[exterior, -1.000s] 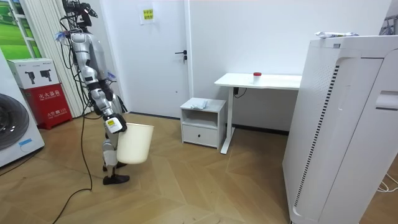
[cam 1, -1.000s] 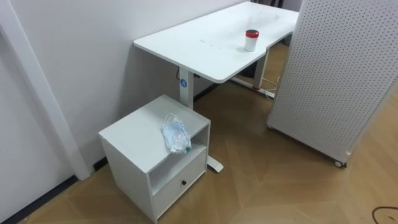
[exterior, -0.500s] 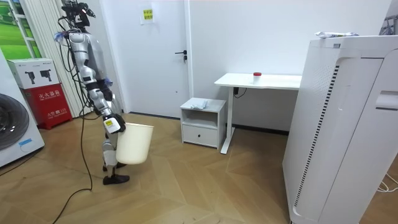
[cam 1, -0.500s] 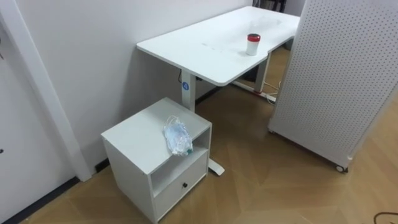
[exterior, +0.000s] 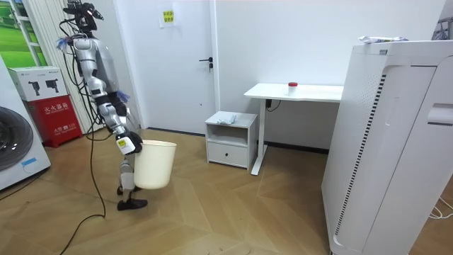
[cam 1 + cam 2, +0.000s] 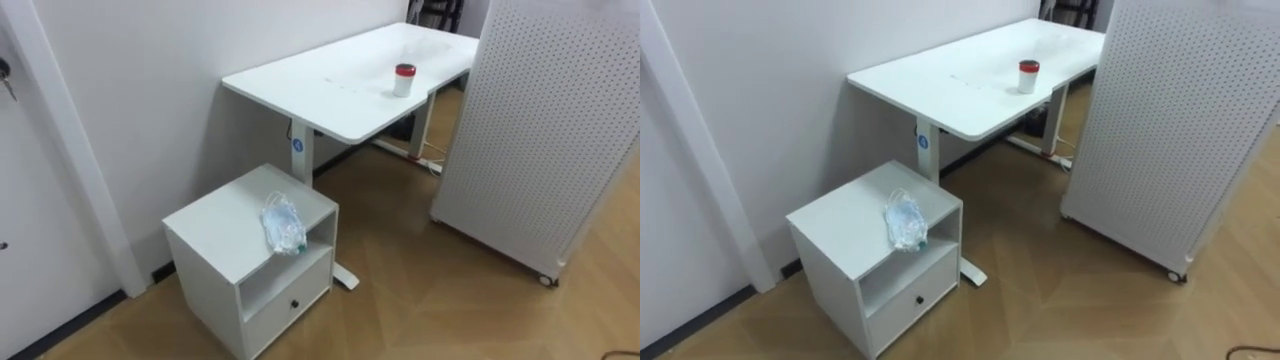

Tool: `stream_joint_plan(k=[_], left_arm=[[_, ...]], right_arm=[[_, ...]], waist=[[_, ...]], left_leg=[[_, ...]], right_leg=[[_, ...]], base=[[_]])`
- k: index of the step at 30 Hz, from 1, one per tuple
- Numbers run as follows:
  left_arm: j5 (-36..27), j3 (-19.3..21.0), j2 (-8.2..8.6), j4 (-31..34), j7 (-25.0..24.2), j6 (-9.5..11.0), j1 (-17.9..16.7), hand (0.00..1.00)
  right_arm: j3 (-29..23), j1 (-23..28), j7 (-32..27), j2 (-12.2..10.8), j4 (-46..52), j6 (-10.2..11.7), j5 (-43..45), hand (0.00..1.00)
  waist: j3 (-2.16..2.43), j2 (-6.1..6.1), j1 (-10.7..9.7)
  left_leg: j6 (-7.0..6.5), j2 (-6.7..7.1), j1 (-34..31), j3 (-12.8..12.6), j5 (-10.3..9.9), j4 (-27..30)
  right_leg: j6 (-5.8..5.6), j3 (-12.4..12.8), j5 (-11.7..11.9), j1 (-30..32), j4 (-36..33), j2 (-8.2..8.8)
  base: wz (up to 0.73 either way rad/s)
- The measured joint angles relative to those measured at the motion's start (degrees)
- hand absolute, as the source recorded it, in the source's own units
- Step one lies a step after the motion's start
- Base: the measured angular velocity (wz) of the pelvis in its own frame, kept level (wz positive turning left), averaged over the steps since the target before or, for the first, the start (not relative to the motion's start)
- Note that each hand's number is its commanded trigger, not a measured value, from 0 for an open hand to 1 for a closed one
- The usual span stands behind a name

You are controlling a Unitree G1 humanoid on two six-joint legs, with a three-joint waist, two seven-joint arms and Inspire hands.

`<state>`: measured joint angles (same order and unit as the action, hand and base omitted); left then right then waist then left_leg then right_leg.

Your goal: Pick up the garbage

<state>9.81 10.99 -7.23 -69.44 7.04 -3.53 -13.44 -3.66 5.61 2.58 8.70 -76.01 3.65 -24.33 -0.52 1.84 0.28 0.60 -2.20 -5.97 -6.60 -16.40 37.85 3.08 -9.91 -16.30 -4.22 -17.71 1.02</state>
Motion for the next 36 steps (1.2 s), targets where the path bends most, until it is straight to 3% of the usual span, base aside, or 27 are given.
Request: stream_joint_plan(k=[2,3,4,6,8,9,10,11,14,16,18,19,20,21,22,24,25,26,28,30,31,32,33,34,35,36], left_arm=[[-0.07,-0.41,0.11,0.17,-0.03,-0.19,-0.70,0.00],[-0.24,-1.21,0.10,0.17,-0.01,-0.28,-1.19,0.00],[-0.25,-1.40,0.11,0.20,0.00,-0.27,-1.60,0.00],[-0.27,-1.44,0.17,0.23,0.02,-0.13,-3.02,0.00],[-0.22,-1.41,0.15,0.24,0.01,0.46,-3.02,0.00],[-0.24,-1.41,0.15,0.29,0.01,1.33,-3.45,0.00],[-0.24,-1.40,0.17,0.45,0.00,1.75,-3.50,0.00],[-0.24,-1.02,0.05,0.68,-0.01,2.44,-3.50,0.00],[-0.24,0.03,0.16,0.96,-0.08,3.90,-2.41,0.00],[-0.25,0.12,-0.02,0.95,-0.07,3.94,-1.53,0.00],[-0.70,-0.17,-0.04,0.89,0.04,4.14,-0.24,0.00],[-0.95,-0.23,-0.04,0.85,0.07,4.37,0.24,0.00],[-1.78,-0.13,-0.21,0.86,0.28,5.04,0.95,0.00],[-2.55,-0.39,-0.63,0.87,0.57,5.63,1.76,0.00],[-2.96,-0.60,-0.80,0.87,1.03,5.75,2.23,0.00],[-2.97,-1.57,-1.30,0.94,3.00,6.51,4.29,0.00],[-2.96,-1.89,-1.39,0.95,3.47,6.59,4.70,0.00],[-3.05,-2.50,-1.40,1.14,4.31,6.65,5.23,0.00],[-3.54,-3.40,-1.23,2.22,5.38,7.27,5.92,0.00],[-4.24,-4.33,-1.23,3.18,6.35,8.57,5.65,0.00],[-4.65,-4.66,-1.25,3.30,6.36,8.84,5.62,0.00],[-4.83,-5.13,-1.30,3.63,6.36,8.99,5.39,0.00],[-4.84,-5.22,-1.30,4.12,6.42,9.03,5.12,0.00],[-4.84,-5.24,-1.22,4.14,6.45,9.05,5.09,0.00],[-5.23,-5.25,-1.10,4.07,6.46,9.11,4.75,0.00],[-5.93,-5.24,-0.82,4.13,6.46,9.35,4.49,0.00]], right_arm=[[-0.01,0.07,-0.09,0.30,0.15,0.02,-0.71,1.00],[0.06,0.28,-0.19,0.65,0.14,-0.27,-1.63,1.00],[0.16,0.44,-0.29,0.72,0.20,-0.54,-1.84,1.00],[0.40,1.44,-0.54,0.77,1.13,-1.12,-1.84,1.00],[0.60,1.87,-0.56,0.75,1.20,-1.30,-1.91,1.00],[0.72,1.95,-0.55,0.77,1.54,-1.27,-2.14,1.00],[0.72,2.06,-0.56,0.83,1.80,-1.25,-2.09,1.00],[0.71,2.33,-0.52,0.73,2.02,-1.24,-1.98,1.00],[-0.12,2.44,-0.70,1.06,2.45,-1.31,-0.15,1.00],[-0.01,2.45,-1.05,1.20,2.66,-1.27,0.18,1.00],[0.06,2.00,-2.01,1.21,3.06,-1.32,1.60,1.00],[0.02,1.83,-2.25,1.21,3.28,-1.27,1.77,1.00],[0.03,1.42,-2.67,1.20,3.97,-1.22,1.84,1.00],[0.00,0.86,-3.16,1.19,4.74,-1.16,1.88,1.00],[0.00,0.61,-3.23,1.19,4.81,-1.08,1.90,1.00],[0.28,-1.20,-3.18,1.13,4.72,-1.12,2.49,1.00],[0.48,-1.68,-3.08,1.07,4.74,-1.14,2.57,1.00],[0.93,-2.11,-2.65,1.03,4.98,-0.95,2.61,1.00],[1.19,-2.19,-2.47,1.05,5.67,-0.58,2.26,1.00],[1.14,-1.47,-2.60,1.02,7.38,-0.59,2.10,1.00],[1.10,-1.10,-2.60,1.02,7.58,-0.51,2.07,1.00],[1.13,-0.67,-2.46,0.99,7.66,0.10,2.07,1.00],[1.14,-0.50,-2.34,0.90,7.61,0.60,2.06,1.00],[1.12,-0.47,-2.34,0.88,7.49,0.70,2.06,1.00],[1.15,0.11,-2.38,0.73,7.41,1.01,2.07,1.00],[1.27,0.05,-2.42,0.65,6.83,1.28,2.10,1.00]], waist=[[0.12,0.40,0.05],[-0.02,0.32,0.20],[0.02,0.37,0.43],[0.01,0.32,1.71],[0.51,0.30,1.59],[0.59,1.27,1.71],[0.70,1.49,1.67],[0.82,1.85,1.55],[0.71,2.87,1.63],[0.92,3.07,1.61],[1.10,3.13,1.67],[1.09,3.13,1.72],[1.07,3.37,1.84],[0.82,3.38,1.67],[0.78,3.35,1.59],[0.74,2.55,2.08],[0.67,2.33,2.28],[0.45,1.70,2.80],[0.13,1.00,3.03],[0.02,0.55,2.93],[0.02,0.45,2.74],[0.07,0.31,2.45],[0.03,0.33,1.93],[0.04,0.07,1.70],[0.31,0.01,1.44],[0.70,-0.25,1.97]], left_leg=[[-0.46,0.88,-4.51,0.60,-0.16,-5.65],[0.12,0.89,-7.44,0.82,1.61,-11.13],[0.12,0.98,-8.74,0.76,3.91,-13.45],[0.27,1.00,-9.88,1.91,11.62,-19.34],[-0.60,1.32,-9.52,1.07,13.53,-19.04],[-1.13,1.73,-9.35,0.15,13.68,-18.86],[-1.73,1.98,-9.25,-0.01,14.20,-18.46],[-3.01,2.46,-9.27,-0.66,13.01,-16.92],[-3.82,3.21,-9.67,-2.24,8.13,-12.03],[-4.32,3.85,-9.88,-2.73,4.96,-9.11],[-5.42,4.98,-9.00,-3.46,1.68,-7.60],[-5.68,5.18,-8.26,-3.65,1.30,-7.65],[-6.14,5.82,-6.90,-3.97,0.32,-7.68],[-6.68,6.31,-5.64,-4.16,-0.79,-7.53],[-6.87,6.50,-5.02,-4.13,-1.18,-7.61],[-7.62,6.28,-2.47,-4.03,-2.14,-8.90],[-7.69,6.04,-1.78,-3.94,-2.25,-9.60],[-7.69,5.49,-0.52,-3.75,-2.27,-11.28],[-7.60,4.54,1.05,-3.37,-2.21,-13.38],[-7.44,3.67,2.80,-2.87,-2.12,-15.87],[-7.34,3.52,3.36,-2.61,-2.07,-16.58],[-7.21,3.26,4.28,-2.08,-1.98,-17.65],[-6.93,3.17,5.62,-1.65,-1.86,-18.62],[-6.70,2.87,6.22,-1.08,-1.96,-18.92],[-6.12,2.51,7.14,-0.75,-1.87,-19.35],[-5.27,1.76,8.08,-0.74,-1.49,-20.22]], right_leg=[[0.01,0.49,-0.98,0.31,-0.99,0.80],[-0.43,0.66,-1.78,0.48,-1.36,1.17],[-0.67,0.98,-2.18,0.29,-1.59,1.37],[-1.77,2.62,-3.82,-0.79,-2.03,1.93],[-3.10,4.19,-4.78,-0.84,-1.73,2.12],[-3.61,5.14,-4.55,-1.10,-0.91,2.72],[-3.92,5.32,-4.38,-1.39,-0.66,2.98],[-4.34,5.44,-4.57,-2.29,0.13,3.63],[-5.31,6.50,-5.89,-4.10,0.80,5.66],[-6.01,6.73,-6.89,-5.31,0.62,6.67],[-6.68,5.77,-7.81,-5.03,-5.29,8.36],[-6.69,5.17,-7.79,-3.86,-8.79,9.00],[-7.56,4.29,-7.02,-0.81,-17.61,10.29],[-7.96,3.35,-4.42,2.07,-25.17,11.92],[-7.75,3.11,-2.76,3.46,-27.93,12.44],[-6.19,2.58,6.51,8.01,-36.96,13.37],[-6.09,2.36,7.93,9.01,-38.30,13.43],[-6.09,1.73,7.26,11.03,-39.82,13.32],[-6.11,-0.18,3.70,14.35,-38.64,12.46],[-6.10,-0.61,0.75,16.99,-27.79,10.30],[-6.16,-0.60,0.65,17.16,-23.82,9.76],[-6.29,-0.54,0.98,16.62,-14.53,8.62],[-6.03,-0.66,2.91,15.49,-5.49,7.29],[-6.22,-0.44,5.76,15.11,-2.83,6.48],[-7.15,0.08,10.02,13.90,-0.15,5.20],[-6.52,-0.04,10.74,11.91,1.75,3.97]], base=[[-0.13],[-0.09],[-0.36],[-0.53],[-0.38],[-0.40],[-0.34],[-0.20],[-0.15],[-0.08],[0.00],[-0.05],[0.00],[0.07],[0.11],[-0.02],[-0.15],[-0.12],[-0.05],[0.03],[0.17],[0.21],[0.27],[0.36],[0.20],[0.07]])
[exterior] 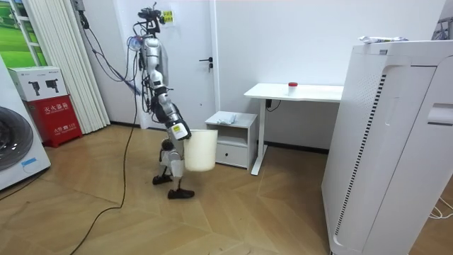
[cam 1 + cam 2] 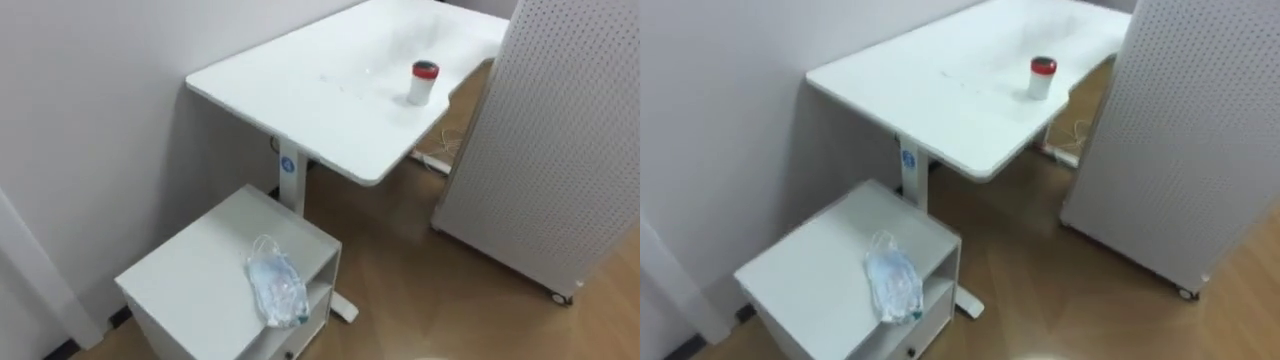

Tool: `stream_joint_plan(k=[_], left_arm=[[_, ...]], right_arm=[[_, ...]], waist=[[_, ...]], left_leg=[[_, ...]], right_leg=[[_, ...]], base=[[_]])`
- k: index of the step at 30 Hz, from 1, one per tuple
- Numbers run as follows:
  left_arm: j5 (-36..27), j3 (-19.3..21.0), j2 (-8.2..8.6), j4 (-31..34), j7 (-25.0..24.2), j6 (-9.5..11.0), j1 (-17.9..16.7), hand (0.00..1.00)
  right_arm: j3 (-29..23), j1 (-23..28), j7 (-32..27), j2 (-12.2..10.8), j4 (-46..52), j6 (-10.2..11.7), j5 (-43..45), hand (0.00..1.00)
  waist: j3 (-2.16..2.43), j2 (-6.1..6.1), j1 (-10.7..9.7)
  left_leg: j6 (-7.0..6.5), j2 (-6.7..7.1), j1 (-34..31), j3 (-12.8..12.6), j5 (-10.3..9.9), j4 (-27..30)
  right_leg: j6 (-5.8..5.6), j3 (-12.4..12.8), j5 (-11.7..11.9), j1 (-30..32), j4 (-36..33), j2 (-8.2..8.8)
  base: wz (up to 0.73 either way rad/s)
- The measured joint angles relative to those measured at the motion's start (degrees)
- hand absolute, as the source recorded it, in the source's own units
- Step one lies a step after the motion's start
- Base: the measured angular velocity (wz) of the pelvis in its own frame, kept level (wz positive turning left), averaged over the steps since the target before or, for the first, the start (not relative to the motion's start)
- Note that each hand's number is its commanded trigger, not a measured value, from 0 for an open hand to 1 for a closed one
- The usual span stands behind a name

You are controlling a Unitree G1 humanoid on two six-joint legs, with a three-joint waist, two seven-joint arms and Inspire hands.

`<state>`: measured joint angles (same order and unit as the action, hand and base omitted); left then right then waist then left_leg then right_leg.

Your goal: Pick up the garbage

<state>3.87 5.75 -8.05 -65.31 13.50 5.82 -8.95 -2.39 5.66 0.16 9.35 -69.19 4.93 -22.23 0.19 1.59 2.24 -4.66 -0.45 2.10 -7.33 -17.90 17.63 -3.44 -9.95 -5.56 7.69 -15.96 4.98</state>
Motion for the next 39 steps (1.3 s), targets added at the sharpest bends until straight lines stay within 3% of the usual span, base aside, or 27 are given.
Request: stream_joint_plan(k=[1,2,3,4,5,6,7,9,10,11,14,17,18,21,27,32,37,39], left_arm=[[-0.20,0.02,0.06,-0.01,0.00,0.23,-0.41,0.00],[-1.82,-0.02,0.10,-0.05,-0.04,0.62,-1.15,0.00],[-3.35,-0.39,0.11,-0.03,-0.01,0.89,-1.24,0.00],[-3.34,-0.63,0.17,0.01,-0.02,1.10,-0.67,0.00],[-3.05,-1.62,0.22,0.71,0.02,1.80,0.47,0.00],[-2.66,-1.89,0.41,1.64,0.54,2.63,0.06,0.00],[-1.91,-1.89,0.34,1.64,0.94,2.88,-0.41,0.00],[-0.67,-1.34,0.32,1.56,2.11,2.89,-1.89,0.00],[-0.67,-1.17,0.24,1.65,2.21,2.89,-1.78,0.00],[-0.72,-0.97,0.02,2.00,2.39,2.89,-0.43,0.00],[-0.77,-1.54,-0.09,4.73,4.49,3.86,6.38,0.00],[-0.40,-1.59,-0.80,4.58,7.27,6.18,16.30,0.00],[-0.39,-1.92,-1.39,3.42,8.19,7.69,19.83,0.00],[-0.48,-4.32,-2.48,3.37,9.95,9.07,27.08,0.00],[-1.07,-4.73,-2.61,2.32,14.79,9.83,33.17,0.00],[-2.16,-7.35,-4.02,2.34,17.97,10.24,36.61,0.00],[-1.50,-9.35,-5.27,2.36,20.32,12.56,40.95,0.00],[0.56,-9.55,-5.45,2.35,21.08,12.85,41.75,0.00]], right_arm=[[0.33,-0.18,0.00,-0.08,0.00,0.03,0.06,1.00],[1.98,-0.11,0.05,-0.18,0.09,0.67,0.26,1.00],[3.04,0.07,-0.39,-0.66,-0.29,1.29,0.44,1.00],[2.97,0.18,-0.76,-0.74,-0.99,1.67,0.43,1.00],[1.91,-0.06,-0.96,-0.73,-2.88,1.92,0.35,1.00],[1.54,-0.53,-0.55,-0.58,-4.36,1.70,0.36,1.00],[1.60,-0.72,-0.27,-0.59,-4.40,1.79,0.44,1.00],[2.10,-1.62,1.24,-0.54,-4.31,2.07,1.73,1.00],[2.80,-1.87,1.30,-0.47,-4.22,2.06,2.22,1.00],[3.96,-2.47,1.29,-0.32,-3.95,1.96,2.74,1.00],[4.57,-5.14,1.20,-0.11,-4.58,2.05,2.69,1.00],[5.21,-10.61,1.17,-0.02,-6.85,2.64,2.73,1.00],[5.82,-12.40,1.28,0.06,-7.25,2.68,2.80,1.00],[7.04,-15.59,1.25,0.04,-7.45,3.20,3.01,1.00],[7.97,-20.04,-0.08,0.59,-7.45,4.25,0.96,1.00],[10.10,-20.93,-0.19,1.48,-6.86,4.50,-2.88,1.00],[11.57,-21.65,-0.25,1.93,-5.18,5.74,-3.13,1.00],[12.56,-22.02,0.05,1.92,-4.15,5.91,-3.26,1.00]], waist=[[-0.10,-0.15,-0.03],[-0.35,0.09,-0.26],[-0.87,1.37,-0.81],[-0.74,1.56,-1.24],[-0.47,1.59,-1.41],[-0.22,1.92,0.04],[-0.28,2.01,0.29],[-0.64,1.35,1.55],[-0.58,1.22,1.37],[-0.83,0.85,0.83],[-1.35,-0.37,-0.87],[-2.11,-1.58,-1.60],[-2.33,-1.97,-1.90],[-3.10,-3.06,-3.82],[-3.83,-4.19,-6.39],[-4.27,-4.10,-8.32],[-5.37,-4.18,-9.09],[-5.52,-4.15,-9.92]], left_leg=[[0.45,-0.32,0.63,0.01,0.25,-0.34],[1.87,-0.59,0.47,-0.78,0.76,1.54],[3.78,-0.40,-1.94,-0.60,0.17,2.58],[3.73,-0.45,-3.75,-0.15,0.44,0.87],[2.18,-1.06,-6.33,-1.70,4.56,-1.14],[2.06,-0.88,-5.33,-4.49,5.40,-1.62],[2.06,-0.86,-4.85,-5.17,5.39,-1.66],[2.17,-0.89,-2.31,-3.38,5.30,-2.26],[2.30,-0.91,-2.32,-2.47,5.21,-2.24],[2.91,-0.98,-2.71,-1.79,4.79,-2.22],[2.94,-1.08,-6.42,-1.86,4.48,-0.86],[2.89,-0.88,-12.35,-1.82,4.49,2.63],[2.48,-0.84,-14.62,-2.00,4.26,3.79],[1.45,-0.82,-20.81,-2.23,3.71,7.22],[1.47,-2.11,-30.02,-4.07,3.66,11.73],[1.88,-3.47,-35.63,-4.36,3.60,15.71],[2.22,-4.99,-39.81,-4.69,2.87,18.96],[2.53,-5.57,-41.55,-4.53,2.41,20.22]], right_leg=[[0.26,0.16,0.45,-1.24,1.43,-0.26],[0.29,2.00,1.13,-3.88,4.61,-0.27],[-0.26,7.39,1.51,-5.74,6.84,0.59],[-0.31,9.57,1.50,-6.00,7.41,1.00],[-1.32,11.45,0.82,-5.28,7.13,1.70],[-1.86,10.51,0.60,-5.28,7.16,1.96],[-1.93,9.24,0.51,-5.49,7.32,1.83],[-1.17,6.28,0.94,-6.40,7.25,1.07],[-0.90,5.39,1.22,-6.76,7.33,0.99],[-0.89,4.67,1.25,-6.73,7.17,0.89],[-1.09,4.32,0.67,-2.40,4.33,1.02],[-0.77,4.00,0.14,5.33,-1.54,1.72],[-0.77,3.98,-0.06,8.03,-3.18,1.93],[-0.57,3.98,-0.20,14.32,-6.38,2.39],[0.81,5.15,1.47,24.26,-10.04,1.88],[1.77,5.06,1.44,29.34,-12.06,0.91],[2.57,5.07,1.43,33.40,-13.97,0.00],[2.86,5.08,1.34,34.91,-14.94,-0.55]], base=[[-0.11],[0.22],[0.50],[0.88],[0.53],[0.22],[-0.45],[-0.69],[-0.46],[0.00],[0.10],[-0.21],[-0.22],[-0.09],[-0.20],[-0.04],[-0.11],[-0.09]])
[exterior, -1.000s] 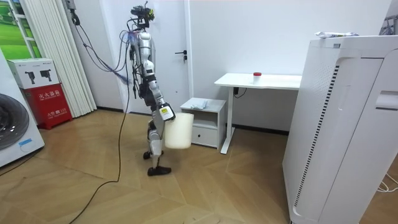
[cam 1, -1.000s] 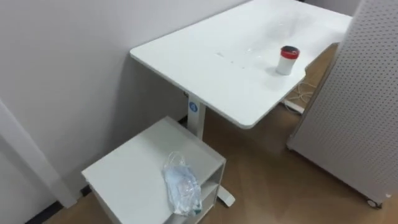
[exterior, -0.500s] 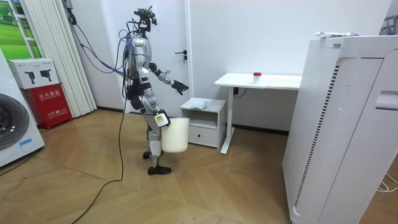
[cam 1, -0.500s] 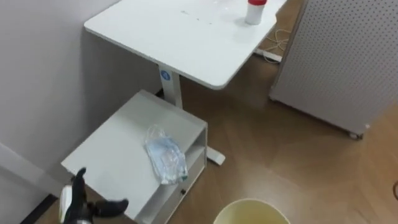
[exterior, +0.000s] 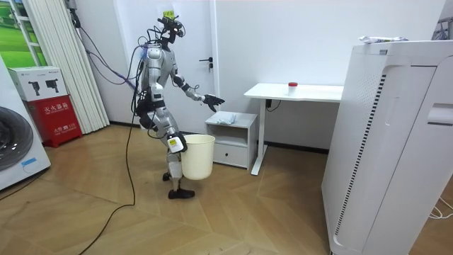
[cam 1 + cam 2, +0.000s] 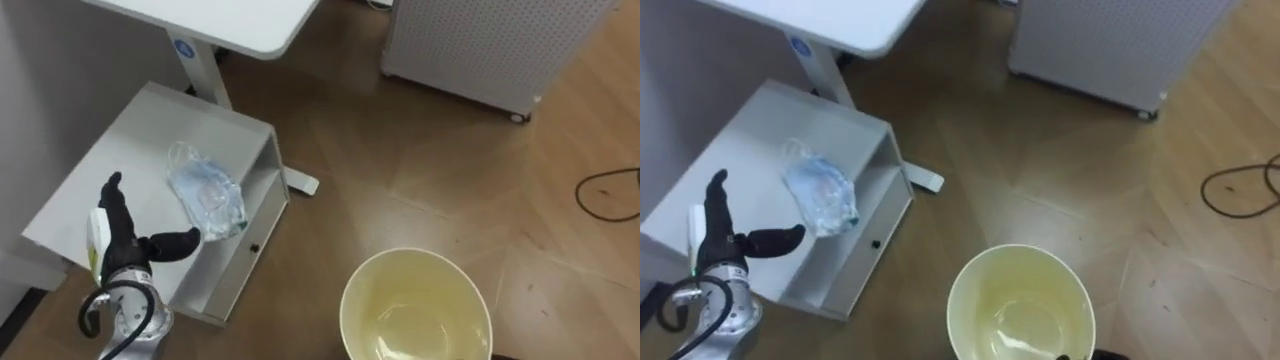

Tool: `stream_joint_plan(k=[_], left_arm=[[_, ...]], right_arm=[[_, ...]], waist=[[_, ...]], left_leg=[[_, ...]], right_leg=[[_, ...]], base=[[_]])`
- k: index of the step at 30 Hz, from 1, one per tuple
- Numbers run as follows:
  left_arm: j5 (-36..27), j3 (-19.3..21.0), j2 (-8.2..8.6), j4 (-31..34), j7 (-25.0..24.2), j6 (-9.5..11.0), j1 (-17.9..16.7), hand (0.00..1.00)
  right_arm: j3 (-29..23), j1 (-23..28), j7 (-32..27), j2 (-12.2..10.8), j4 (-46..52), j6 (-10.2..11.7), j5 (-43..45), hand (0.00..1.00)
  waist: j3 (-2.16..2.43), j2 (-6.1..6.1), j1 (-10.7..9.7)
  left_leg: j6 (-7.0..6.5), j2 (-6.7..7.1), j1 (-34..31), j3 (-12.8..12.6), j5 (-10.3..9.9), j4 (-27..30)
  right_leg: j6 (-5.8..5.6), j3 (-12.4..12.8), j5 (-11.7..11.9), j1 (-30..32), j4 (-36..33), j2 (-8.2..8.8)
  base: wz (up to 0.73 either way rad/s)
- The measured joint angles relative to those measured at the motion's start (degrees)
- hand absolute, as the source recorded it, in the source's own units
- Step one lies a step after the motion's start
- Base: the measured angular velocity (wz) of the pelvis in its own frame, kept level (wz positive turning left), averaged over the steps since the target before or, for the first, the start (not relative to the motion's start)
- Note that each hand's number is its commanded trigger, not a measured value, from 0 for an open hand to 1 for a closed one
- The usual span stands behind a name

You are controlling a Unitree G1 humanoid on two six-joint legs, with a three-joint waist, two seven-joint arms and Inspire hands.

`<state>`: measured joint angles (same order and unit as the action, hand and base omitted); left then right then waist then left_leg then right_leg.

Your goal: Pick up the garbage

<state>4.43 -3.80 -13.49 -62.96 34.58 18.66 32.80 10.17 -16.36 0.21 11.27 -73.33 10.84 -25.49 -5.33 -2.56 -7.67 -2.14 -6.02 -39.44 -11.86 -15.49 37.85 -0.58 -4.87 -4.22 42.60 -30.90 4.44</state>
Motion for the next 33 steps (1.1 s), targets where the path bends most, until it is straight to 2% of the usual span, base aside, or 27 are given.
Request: stream_joint_plan(k=[4,8,13,16,19,21,26,30,33], left_arm=[[0.26,-2.66,-0.55,0.01,1.22,0.06,1.41,0.00],[0.27,-5.39,-0.94,-0.01,1.58,0.05,1.80,0.00],[0.27,-5.77,-0.93,-0.59,1.58,0.04,1.95,0.00],[0.83,-6.32,-1.10,-1.23,2.18,0.02,1.95,0.00],[1.52,-6.74,-1.92,-1.22,3.52,0.01,2.04,0.00],[2.18,-7.51,-3.08,-1.29,4.94,-0.02,2.69,0.00],[5.40,-8.47,-3.36,-3.49,6.42,-0.05,3.86,0.00],[5.30,-11.02,-3.79,-5.20,6.58,-1.15,4.95,0.00],[5.31,-11.30,-3.94,-6.15,6.56,-1.80,5.19,0.00]], right_arm=[[1.17,-0.59,-0.22,0.08,0.73,0.35,-0.08,1.00],[3.17,-0.41,-1.06,0.01,2.25,0.34,-0.34,1.00],[5.00,-0.44,-1.29,0.07,3.50,0.32,-2.13,1.00],[6.66,-0.13,-1.30,0.48,3.64,0.33,-6.56,1.00],[6.69,0.84,-1.38,0.95,4.88,0.29,-9.50,1.00],[6.89,0.85,-1.40,1.14,5.62,0.29,-10.83,1.00],[7.74,1.14,-1.24,1.30,6.96,0.34,-12.58,1.00],[8.42,1.16,-0.36,1.41,7.06,0.15,-15.43,1.00],[8.74,1.29,0.00,1.63,8.09,-0.21,-16.91,1.00]], waist=[[-0.03,-0.01,-0.57],[-0.07,-0.07,-1.84],[-0.12,-0.08,-3.19],[-0.13,-0.07,-3.65],[-0.13,-0.07,-3.69],[-0.18,0.04,-4.15],[-0.21,0.11,-4.75],[-0.20,0.13,-5.20],[-0.18,0.16,-5.52]], left_leg=[[0.21,-0.60,-2.66,0.11,-0.66,1.79],[0.36,-0.95,-3.86,0.02,-1.36,3.05],[0.77,-1.38,-5.72,0.63,-2.15,4.89],[0.84,-1.52,-7.55,1.00,-3.18,7.04],[0.87,-1.98,-10.16,1.11,-3.92,9.33],[0.94,-2.31,-12.98,1.49,-4.38,11.43],[1.25,-2.28,-15.54,2.85,-5.46,14.09],[1.27,-2.45,-17.30,3.30,-5.55,15.02],[1.22,-2.60,-18.63,3.34,-5.59,15.66]], right_leg=[[0.46,0.21,-0.19,2.74,-1.55,-0.48],[0.70,0.23,-1.38,4.33,-3.60,-0.48],[1.05,0.02,-2.36,6.09,-5.48,-0.78],[1.00,0.29,-3.64,8.03,-7.98,-0.83],[1.14,0.34,-4.45,10.72,-10.24,-0.93],[1.36,0.26,-4.97,13.39,-12.17,-1.04],[1.73,0.02,-5.71,15.83,-14.44,-1.16],[1.79,-0.16,-5.83,17.26,-15.04,-1.29],[1.81,-0.13,-5.75,18.50,-15.34,-1.44]], base=[[-0.06],[-0.01],[0.00],[0.01],[0.00],[0.00],[0.00],[0.00],[-0.02]])
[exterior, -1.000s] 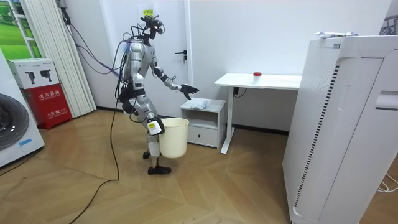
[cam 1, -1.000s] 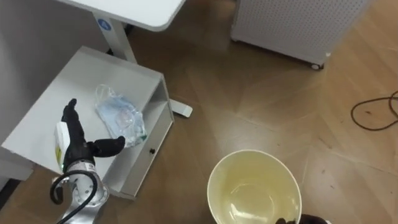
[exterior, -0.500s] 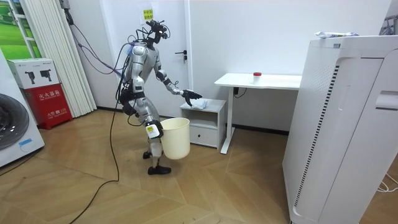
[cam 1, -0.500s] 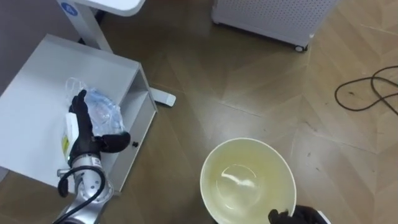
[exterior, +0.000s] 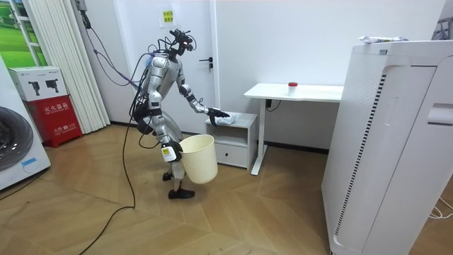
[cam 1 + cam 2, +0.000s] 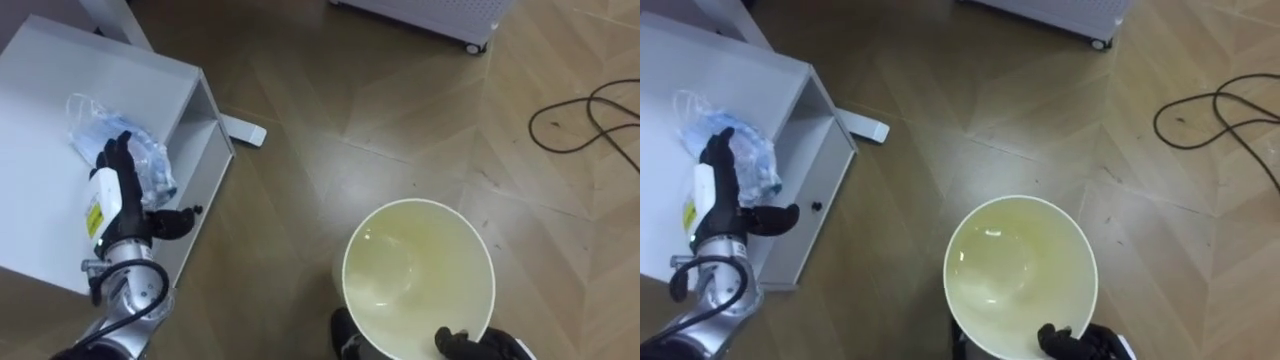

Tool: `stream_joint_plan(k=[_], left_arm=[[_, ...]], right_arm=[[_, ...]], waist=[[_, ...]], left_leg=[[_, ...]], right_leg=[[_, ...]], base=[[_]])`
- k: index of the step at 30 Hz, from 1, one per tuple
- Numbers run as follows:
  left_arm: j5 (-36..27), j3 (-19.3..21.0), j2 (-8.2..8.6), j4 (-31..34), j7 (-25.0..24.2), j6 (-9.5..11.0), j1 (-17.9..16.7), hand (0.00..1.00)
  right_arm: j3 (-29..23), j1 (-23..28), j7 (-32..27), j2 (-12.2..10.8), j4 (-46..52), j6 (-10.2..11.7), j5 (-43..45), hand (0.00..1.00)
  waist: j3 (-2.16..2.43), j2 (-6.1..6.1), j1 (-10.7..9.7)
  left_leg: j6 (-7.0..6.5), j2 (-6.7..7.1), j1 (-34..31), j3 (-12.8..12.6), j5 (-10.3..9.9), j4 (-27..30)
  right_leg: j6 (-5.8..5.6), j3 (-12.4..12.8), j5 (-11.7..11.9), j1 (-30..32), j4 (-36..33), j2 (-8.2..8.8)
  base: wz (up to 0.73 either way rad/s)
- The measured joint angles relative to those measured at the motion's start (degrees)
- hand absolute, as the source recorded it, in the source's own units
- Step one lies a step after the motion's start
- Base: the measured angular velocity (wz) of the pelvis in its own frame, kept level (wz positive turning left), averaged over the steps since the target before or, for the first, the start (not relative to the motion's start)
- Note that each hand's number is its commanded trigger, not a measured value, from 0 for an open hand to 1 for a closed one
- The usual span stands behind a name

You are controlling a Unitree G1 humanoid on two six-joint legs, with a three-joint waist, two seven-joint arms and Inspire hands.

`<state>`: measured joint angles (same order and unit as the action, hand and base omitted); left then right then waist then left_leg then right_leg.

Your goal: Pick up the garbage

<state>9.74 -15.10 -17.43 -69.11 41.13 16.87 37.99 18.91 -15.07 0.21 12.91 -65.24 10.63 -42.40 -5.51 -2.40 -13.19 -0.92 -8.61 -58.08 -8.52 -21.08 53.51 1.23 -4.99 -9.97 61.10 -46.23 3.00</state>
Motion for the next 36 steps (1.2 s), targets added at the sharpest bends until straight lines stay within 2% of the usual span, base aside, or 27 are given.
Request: stream_joint_plan(k=[6,10,11,12,13,16,19,23,36], left_arm=[[1.19,-2.08,-2.22,-0.17,-0.10,-1.79,0.25,0.00],[2.43,-2.12,-2.86,-0.17,-0.08,-2.59,0.66,0.02],[2.43,-2.12,-3.09,-0.21,-0.08,-2.79,0.66,0.64],[2.43,-2.12,-3.32,-0.27,-0.08,-2.97,0.66,0.96],[2.44,-2.12,-3.43,-0.27,-0.07,-3.14,0.67,1.00],[2.44,-2.15,-3.69,-0.33,0.02,-3.72,0.72,1.00],[2.54,-2.05,-3.99,-0.72,2.45,-3.90,1.00,1.00],[3.40,-2.05,-6.04,-2.39,3.64,-4.13,2.41,1.00],[3.89,-2.10,-5.95,-2.88,2.49,-6.20,1.72,1.00]], right_arm=[[0.10,0.15,0.02,0.44,1.67,-0.77,-1.19,1.00],[0.10,0.25,-0.06,0.46,2.18,-0.81,-1.19,1.00],[0.09,0.26,-0.06,0.48,2.45,-0.81,-1.19,1.00],[0.09,0.31,-0.07,0.50,2.61,-0.85,-1.18,1.00],[0.09,0.39,-0.08,0.54,2.77,-0.96,-1.18,1.00],[0.07,0.48,-0.07,0.81,3.05,-1.94,-1.12,1.00],[0.06,0.49,-0.08,0.81,3.04,-1.96,-1.12,1.00],[0.08,0.53,-0.09,0.81,2.96,-2.00,-1.14,1.00],[0.13,2.72,-0.74,1.07,5.35,-3.33,-3.05,1.00]], waist=[[0.03,0.00,-0.59],[0.06,0.05,-0.65],[0.06,0.06,-0.66],[0.06,0.06,-0.70],[0.06,0.06,-0.71],[0.07,0.05,-0.72],[0.09,0.06,-0.70],[0.10,0.06,-0.69],[0.26,-0.21,-0.31]], left_leg=[[0.04,-0.07,-2.91,0.96,-0.08,1.16],[0.04,0.08,-3.45,1.42,-0.08,1.32],[0.03,0.12,-3.47,1.48,-0.08,1.32],[0.03,0.14,-3.50,1.55,-0.08,1.32],[0.04,0.15,-3.53,1.61,-0.08,1.32],[0.05,0.21,-3.71,1.94,-0.08,1.31],[0.05,0.25,-3.71,1.96,-0.08,1.31],[0.05,0.33,-3.38,2.04,-0.06,1.23],[0.06,0.41,-2.23,2.24,-0.05,1.30]], right_leg=[[0.08,-0.64,-0.01,2.26,-0.65,-0.07],[0.08,-0.95,-0.01,2.46,-0.58,0.02],[0.07,-0.95,0.00,2.46,-0.56,0.03],[0.07,-1.00,0.00,2.46,-0.55,0.04],[0.08,-1.03,0.00,2.46,-0.55,0.04],[0.10,-1.28,0.01,2.46,-0.45,0.05],[0.10,-1.27,0.01,2.45,-0.42,0.06],[0.11,-1.29,0.02,2.15,-0.47,0.14],[0.13,-1.67,0.03,0.83,-0.44,0.33]], base=[[0.01],[0.02],[0.00],[0.00],[0.00],[0.00],[0.00],[0.00],[0.01]])
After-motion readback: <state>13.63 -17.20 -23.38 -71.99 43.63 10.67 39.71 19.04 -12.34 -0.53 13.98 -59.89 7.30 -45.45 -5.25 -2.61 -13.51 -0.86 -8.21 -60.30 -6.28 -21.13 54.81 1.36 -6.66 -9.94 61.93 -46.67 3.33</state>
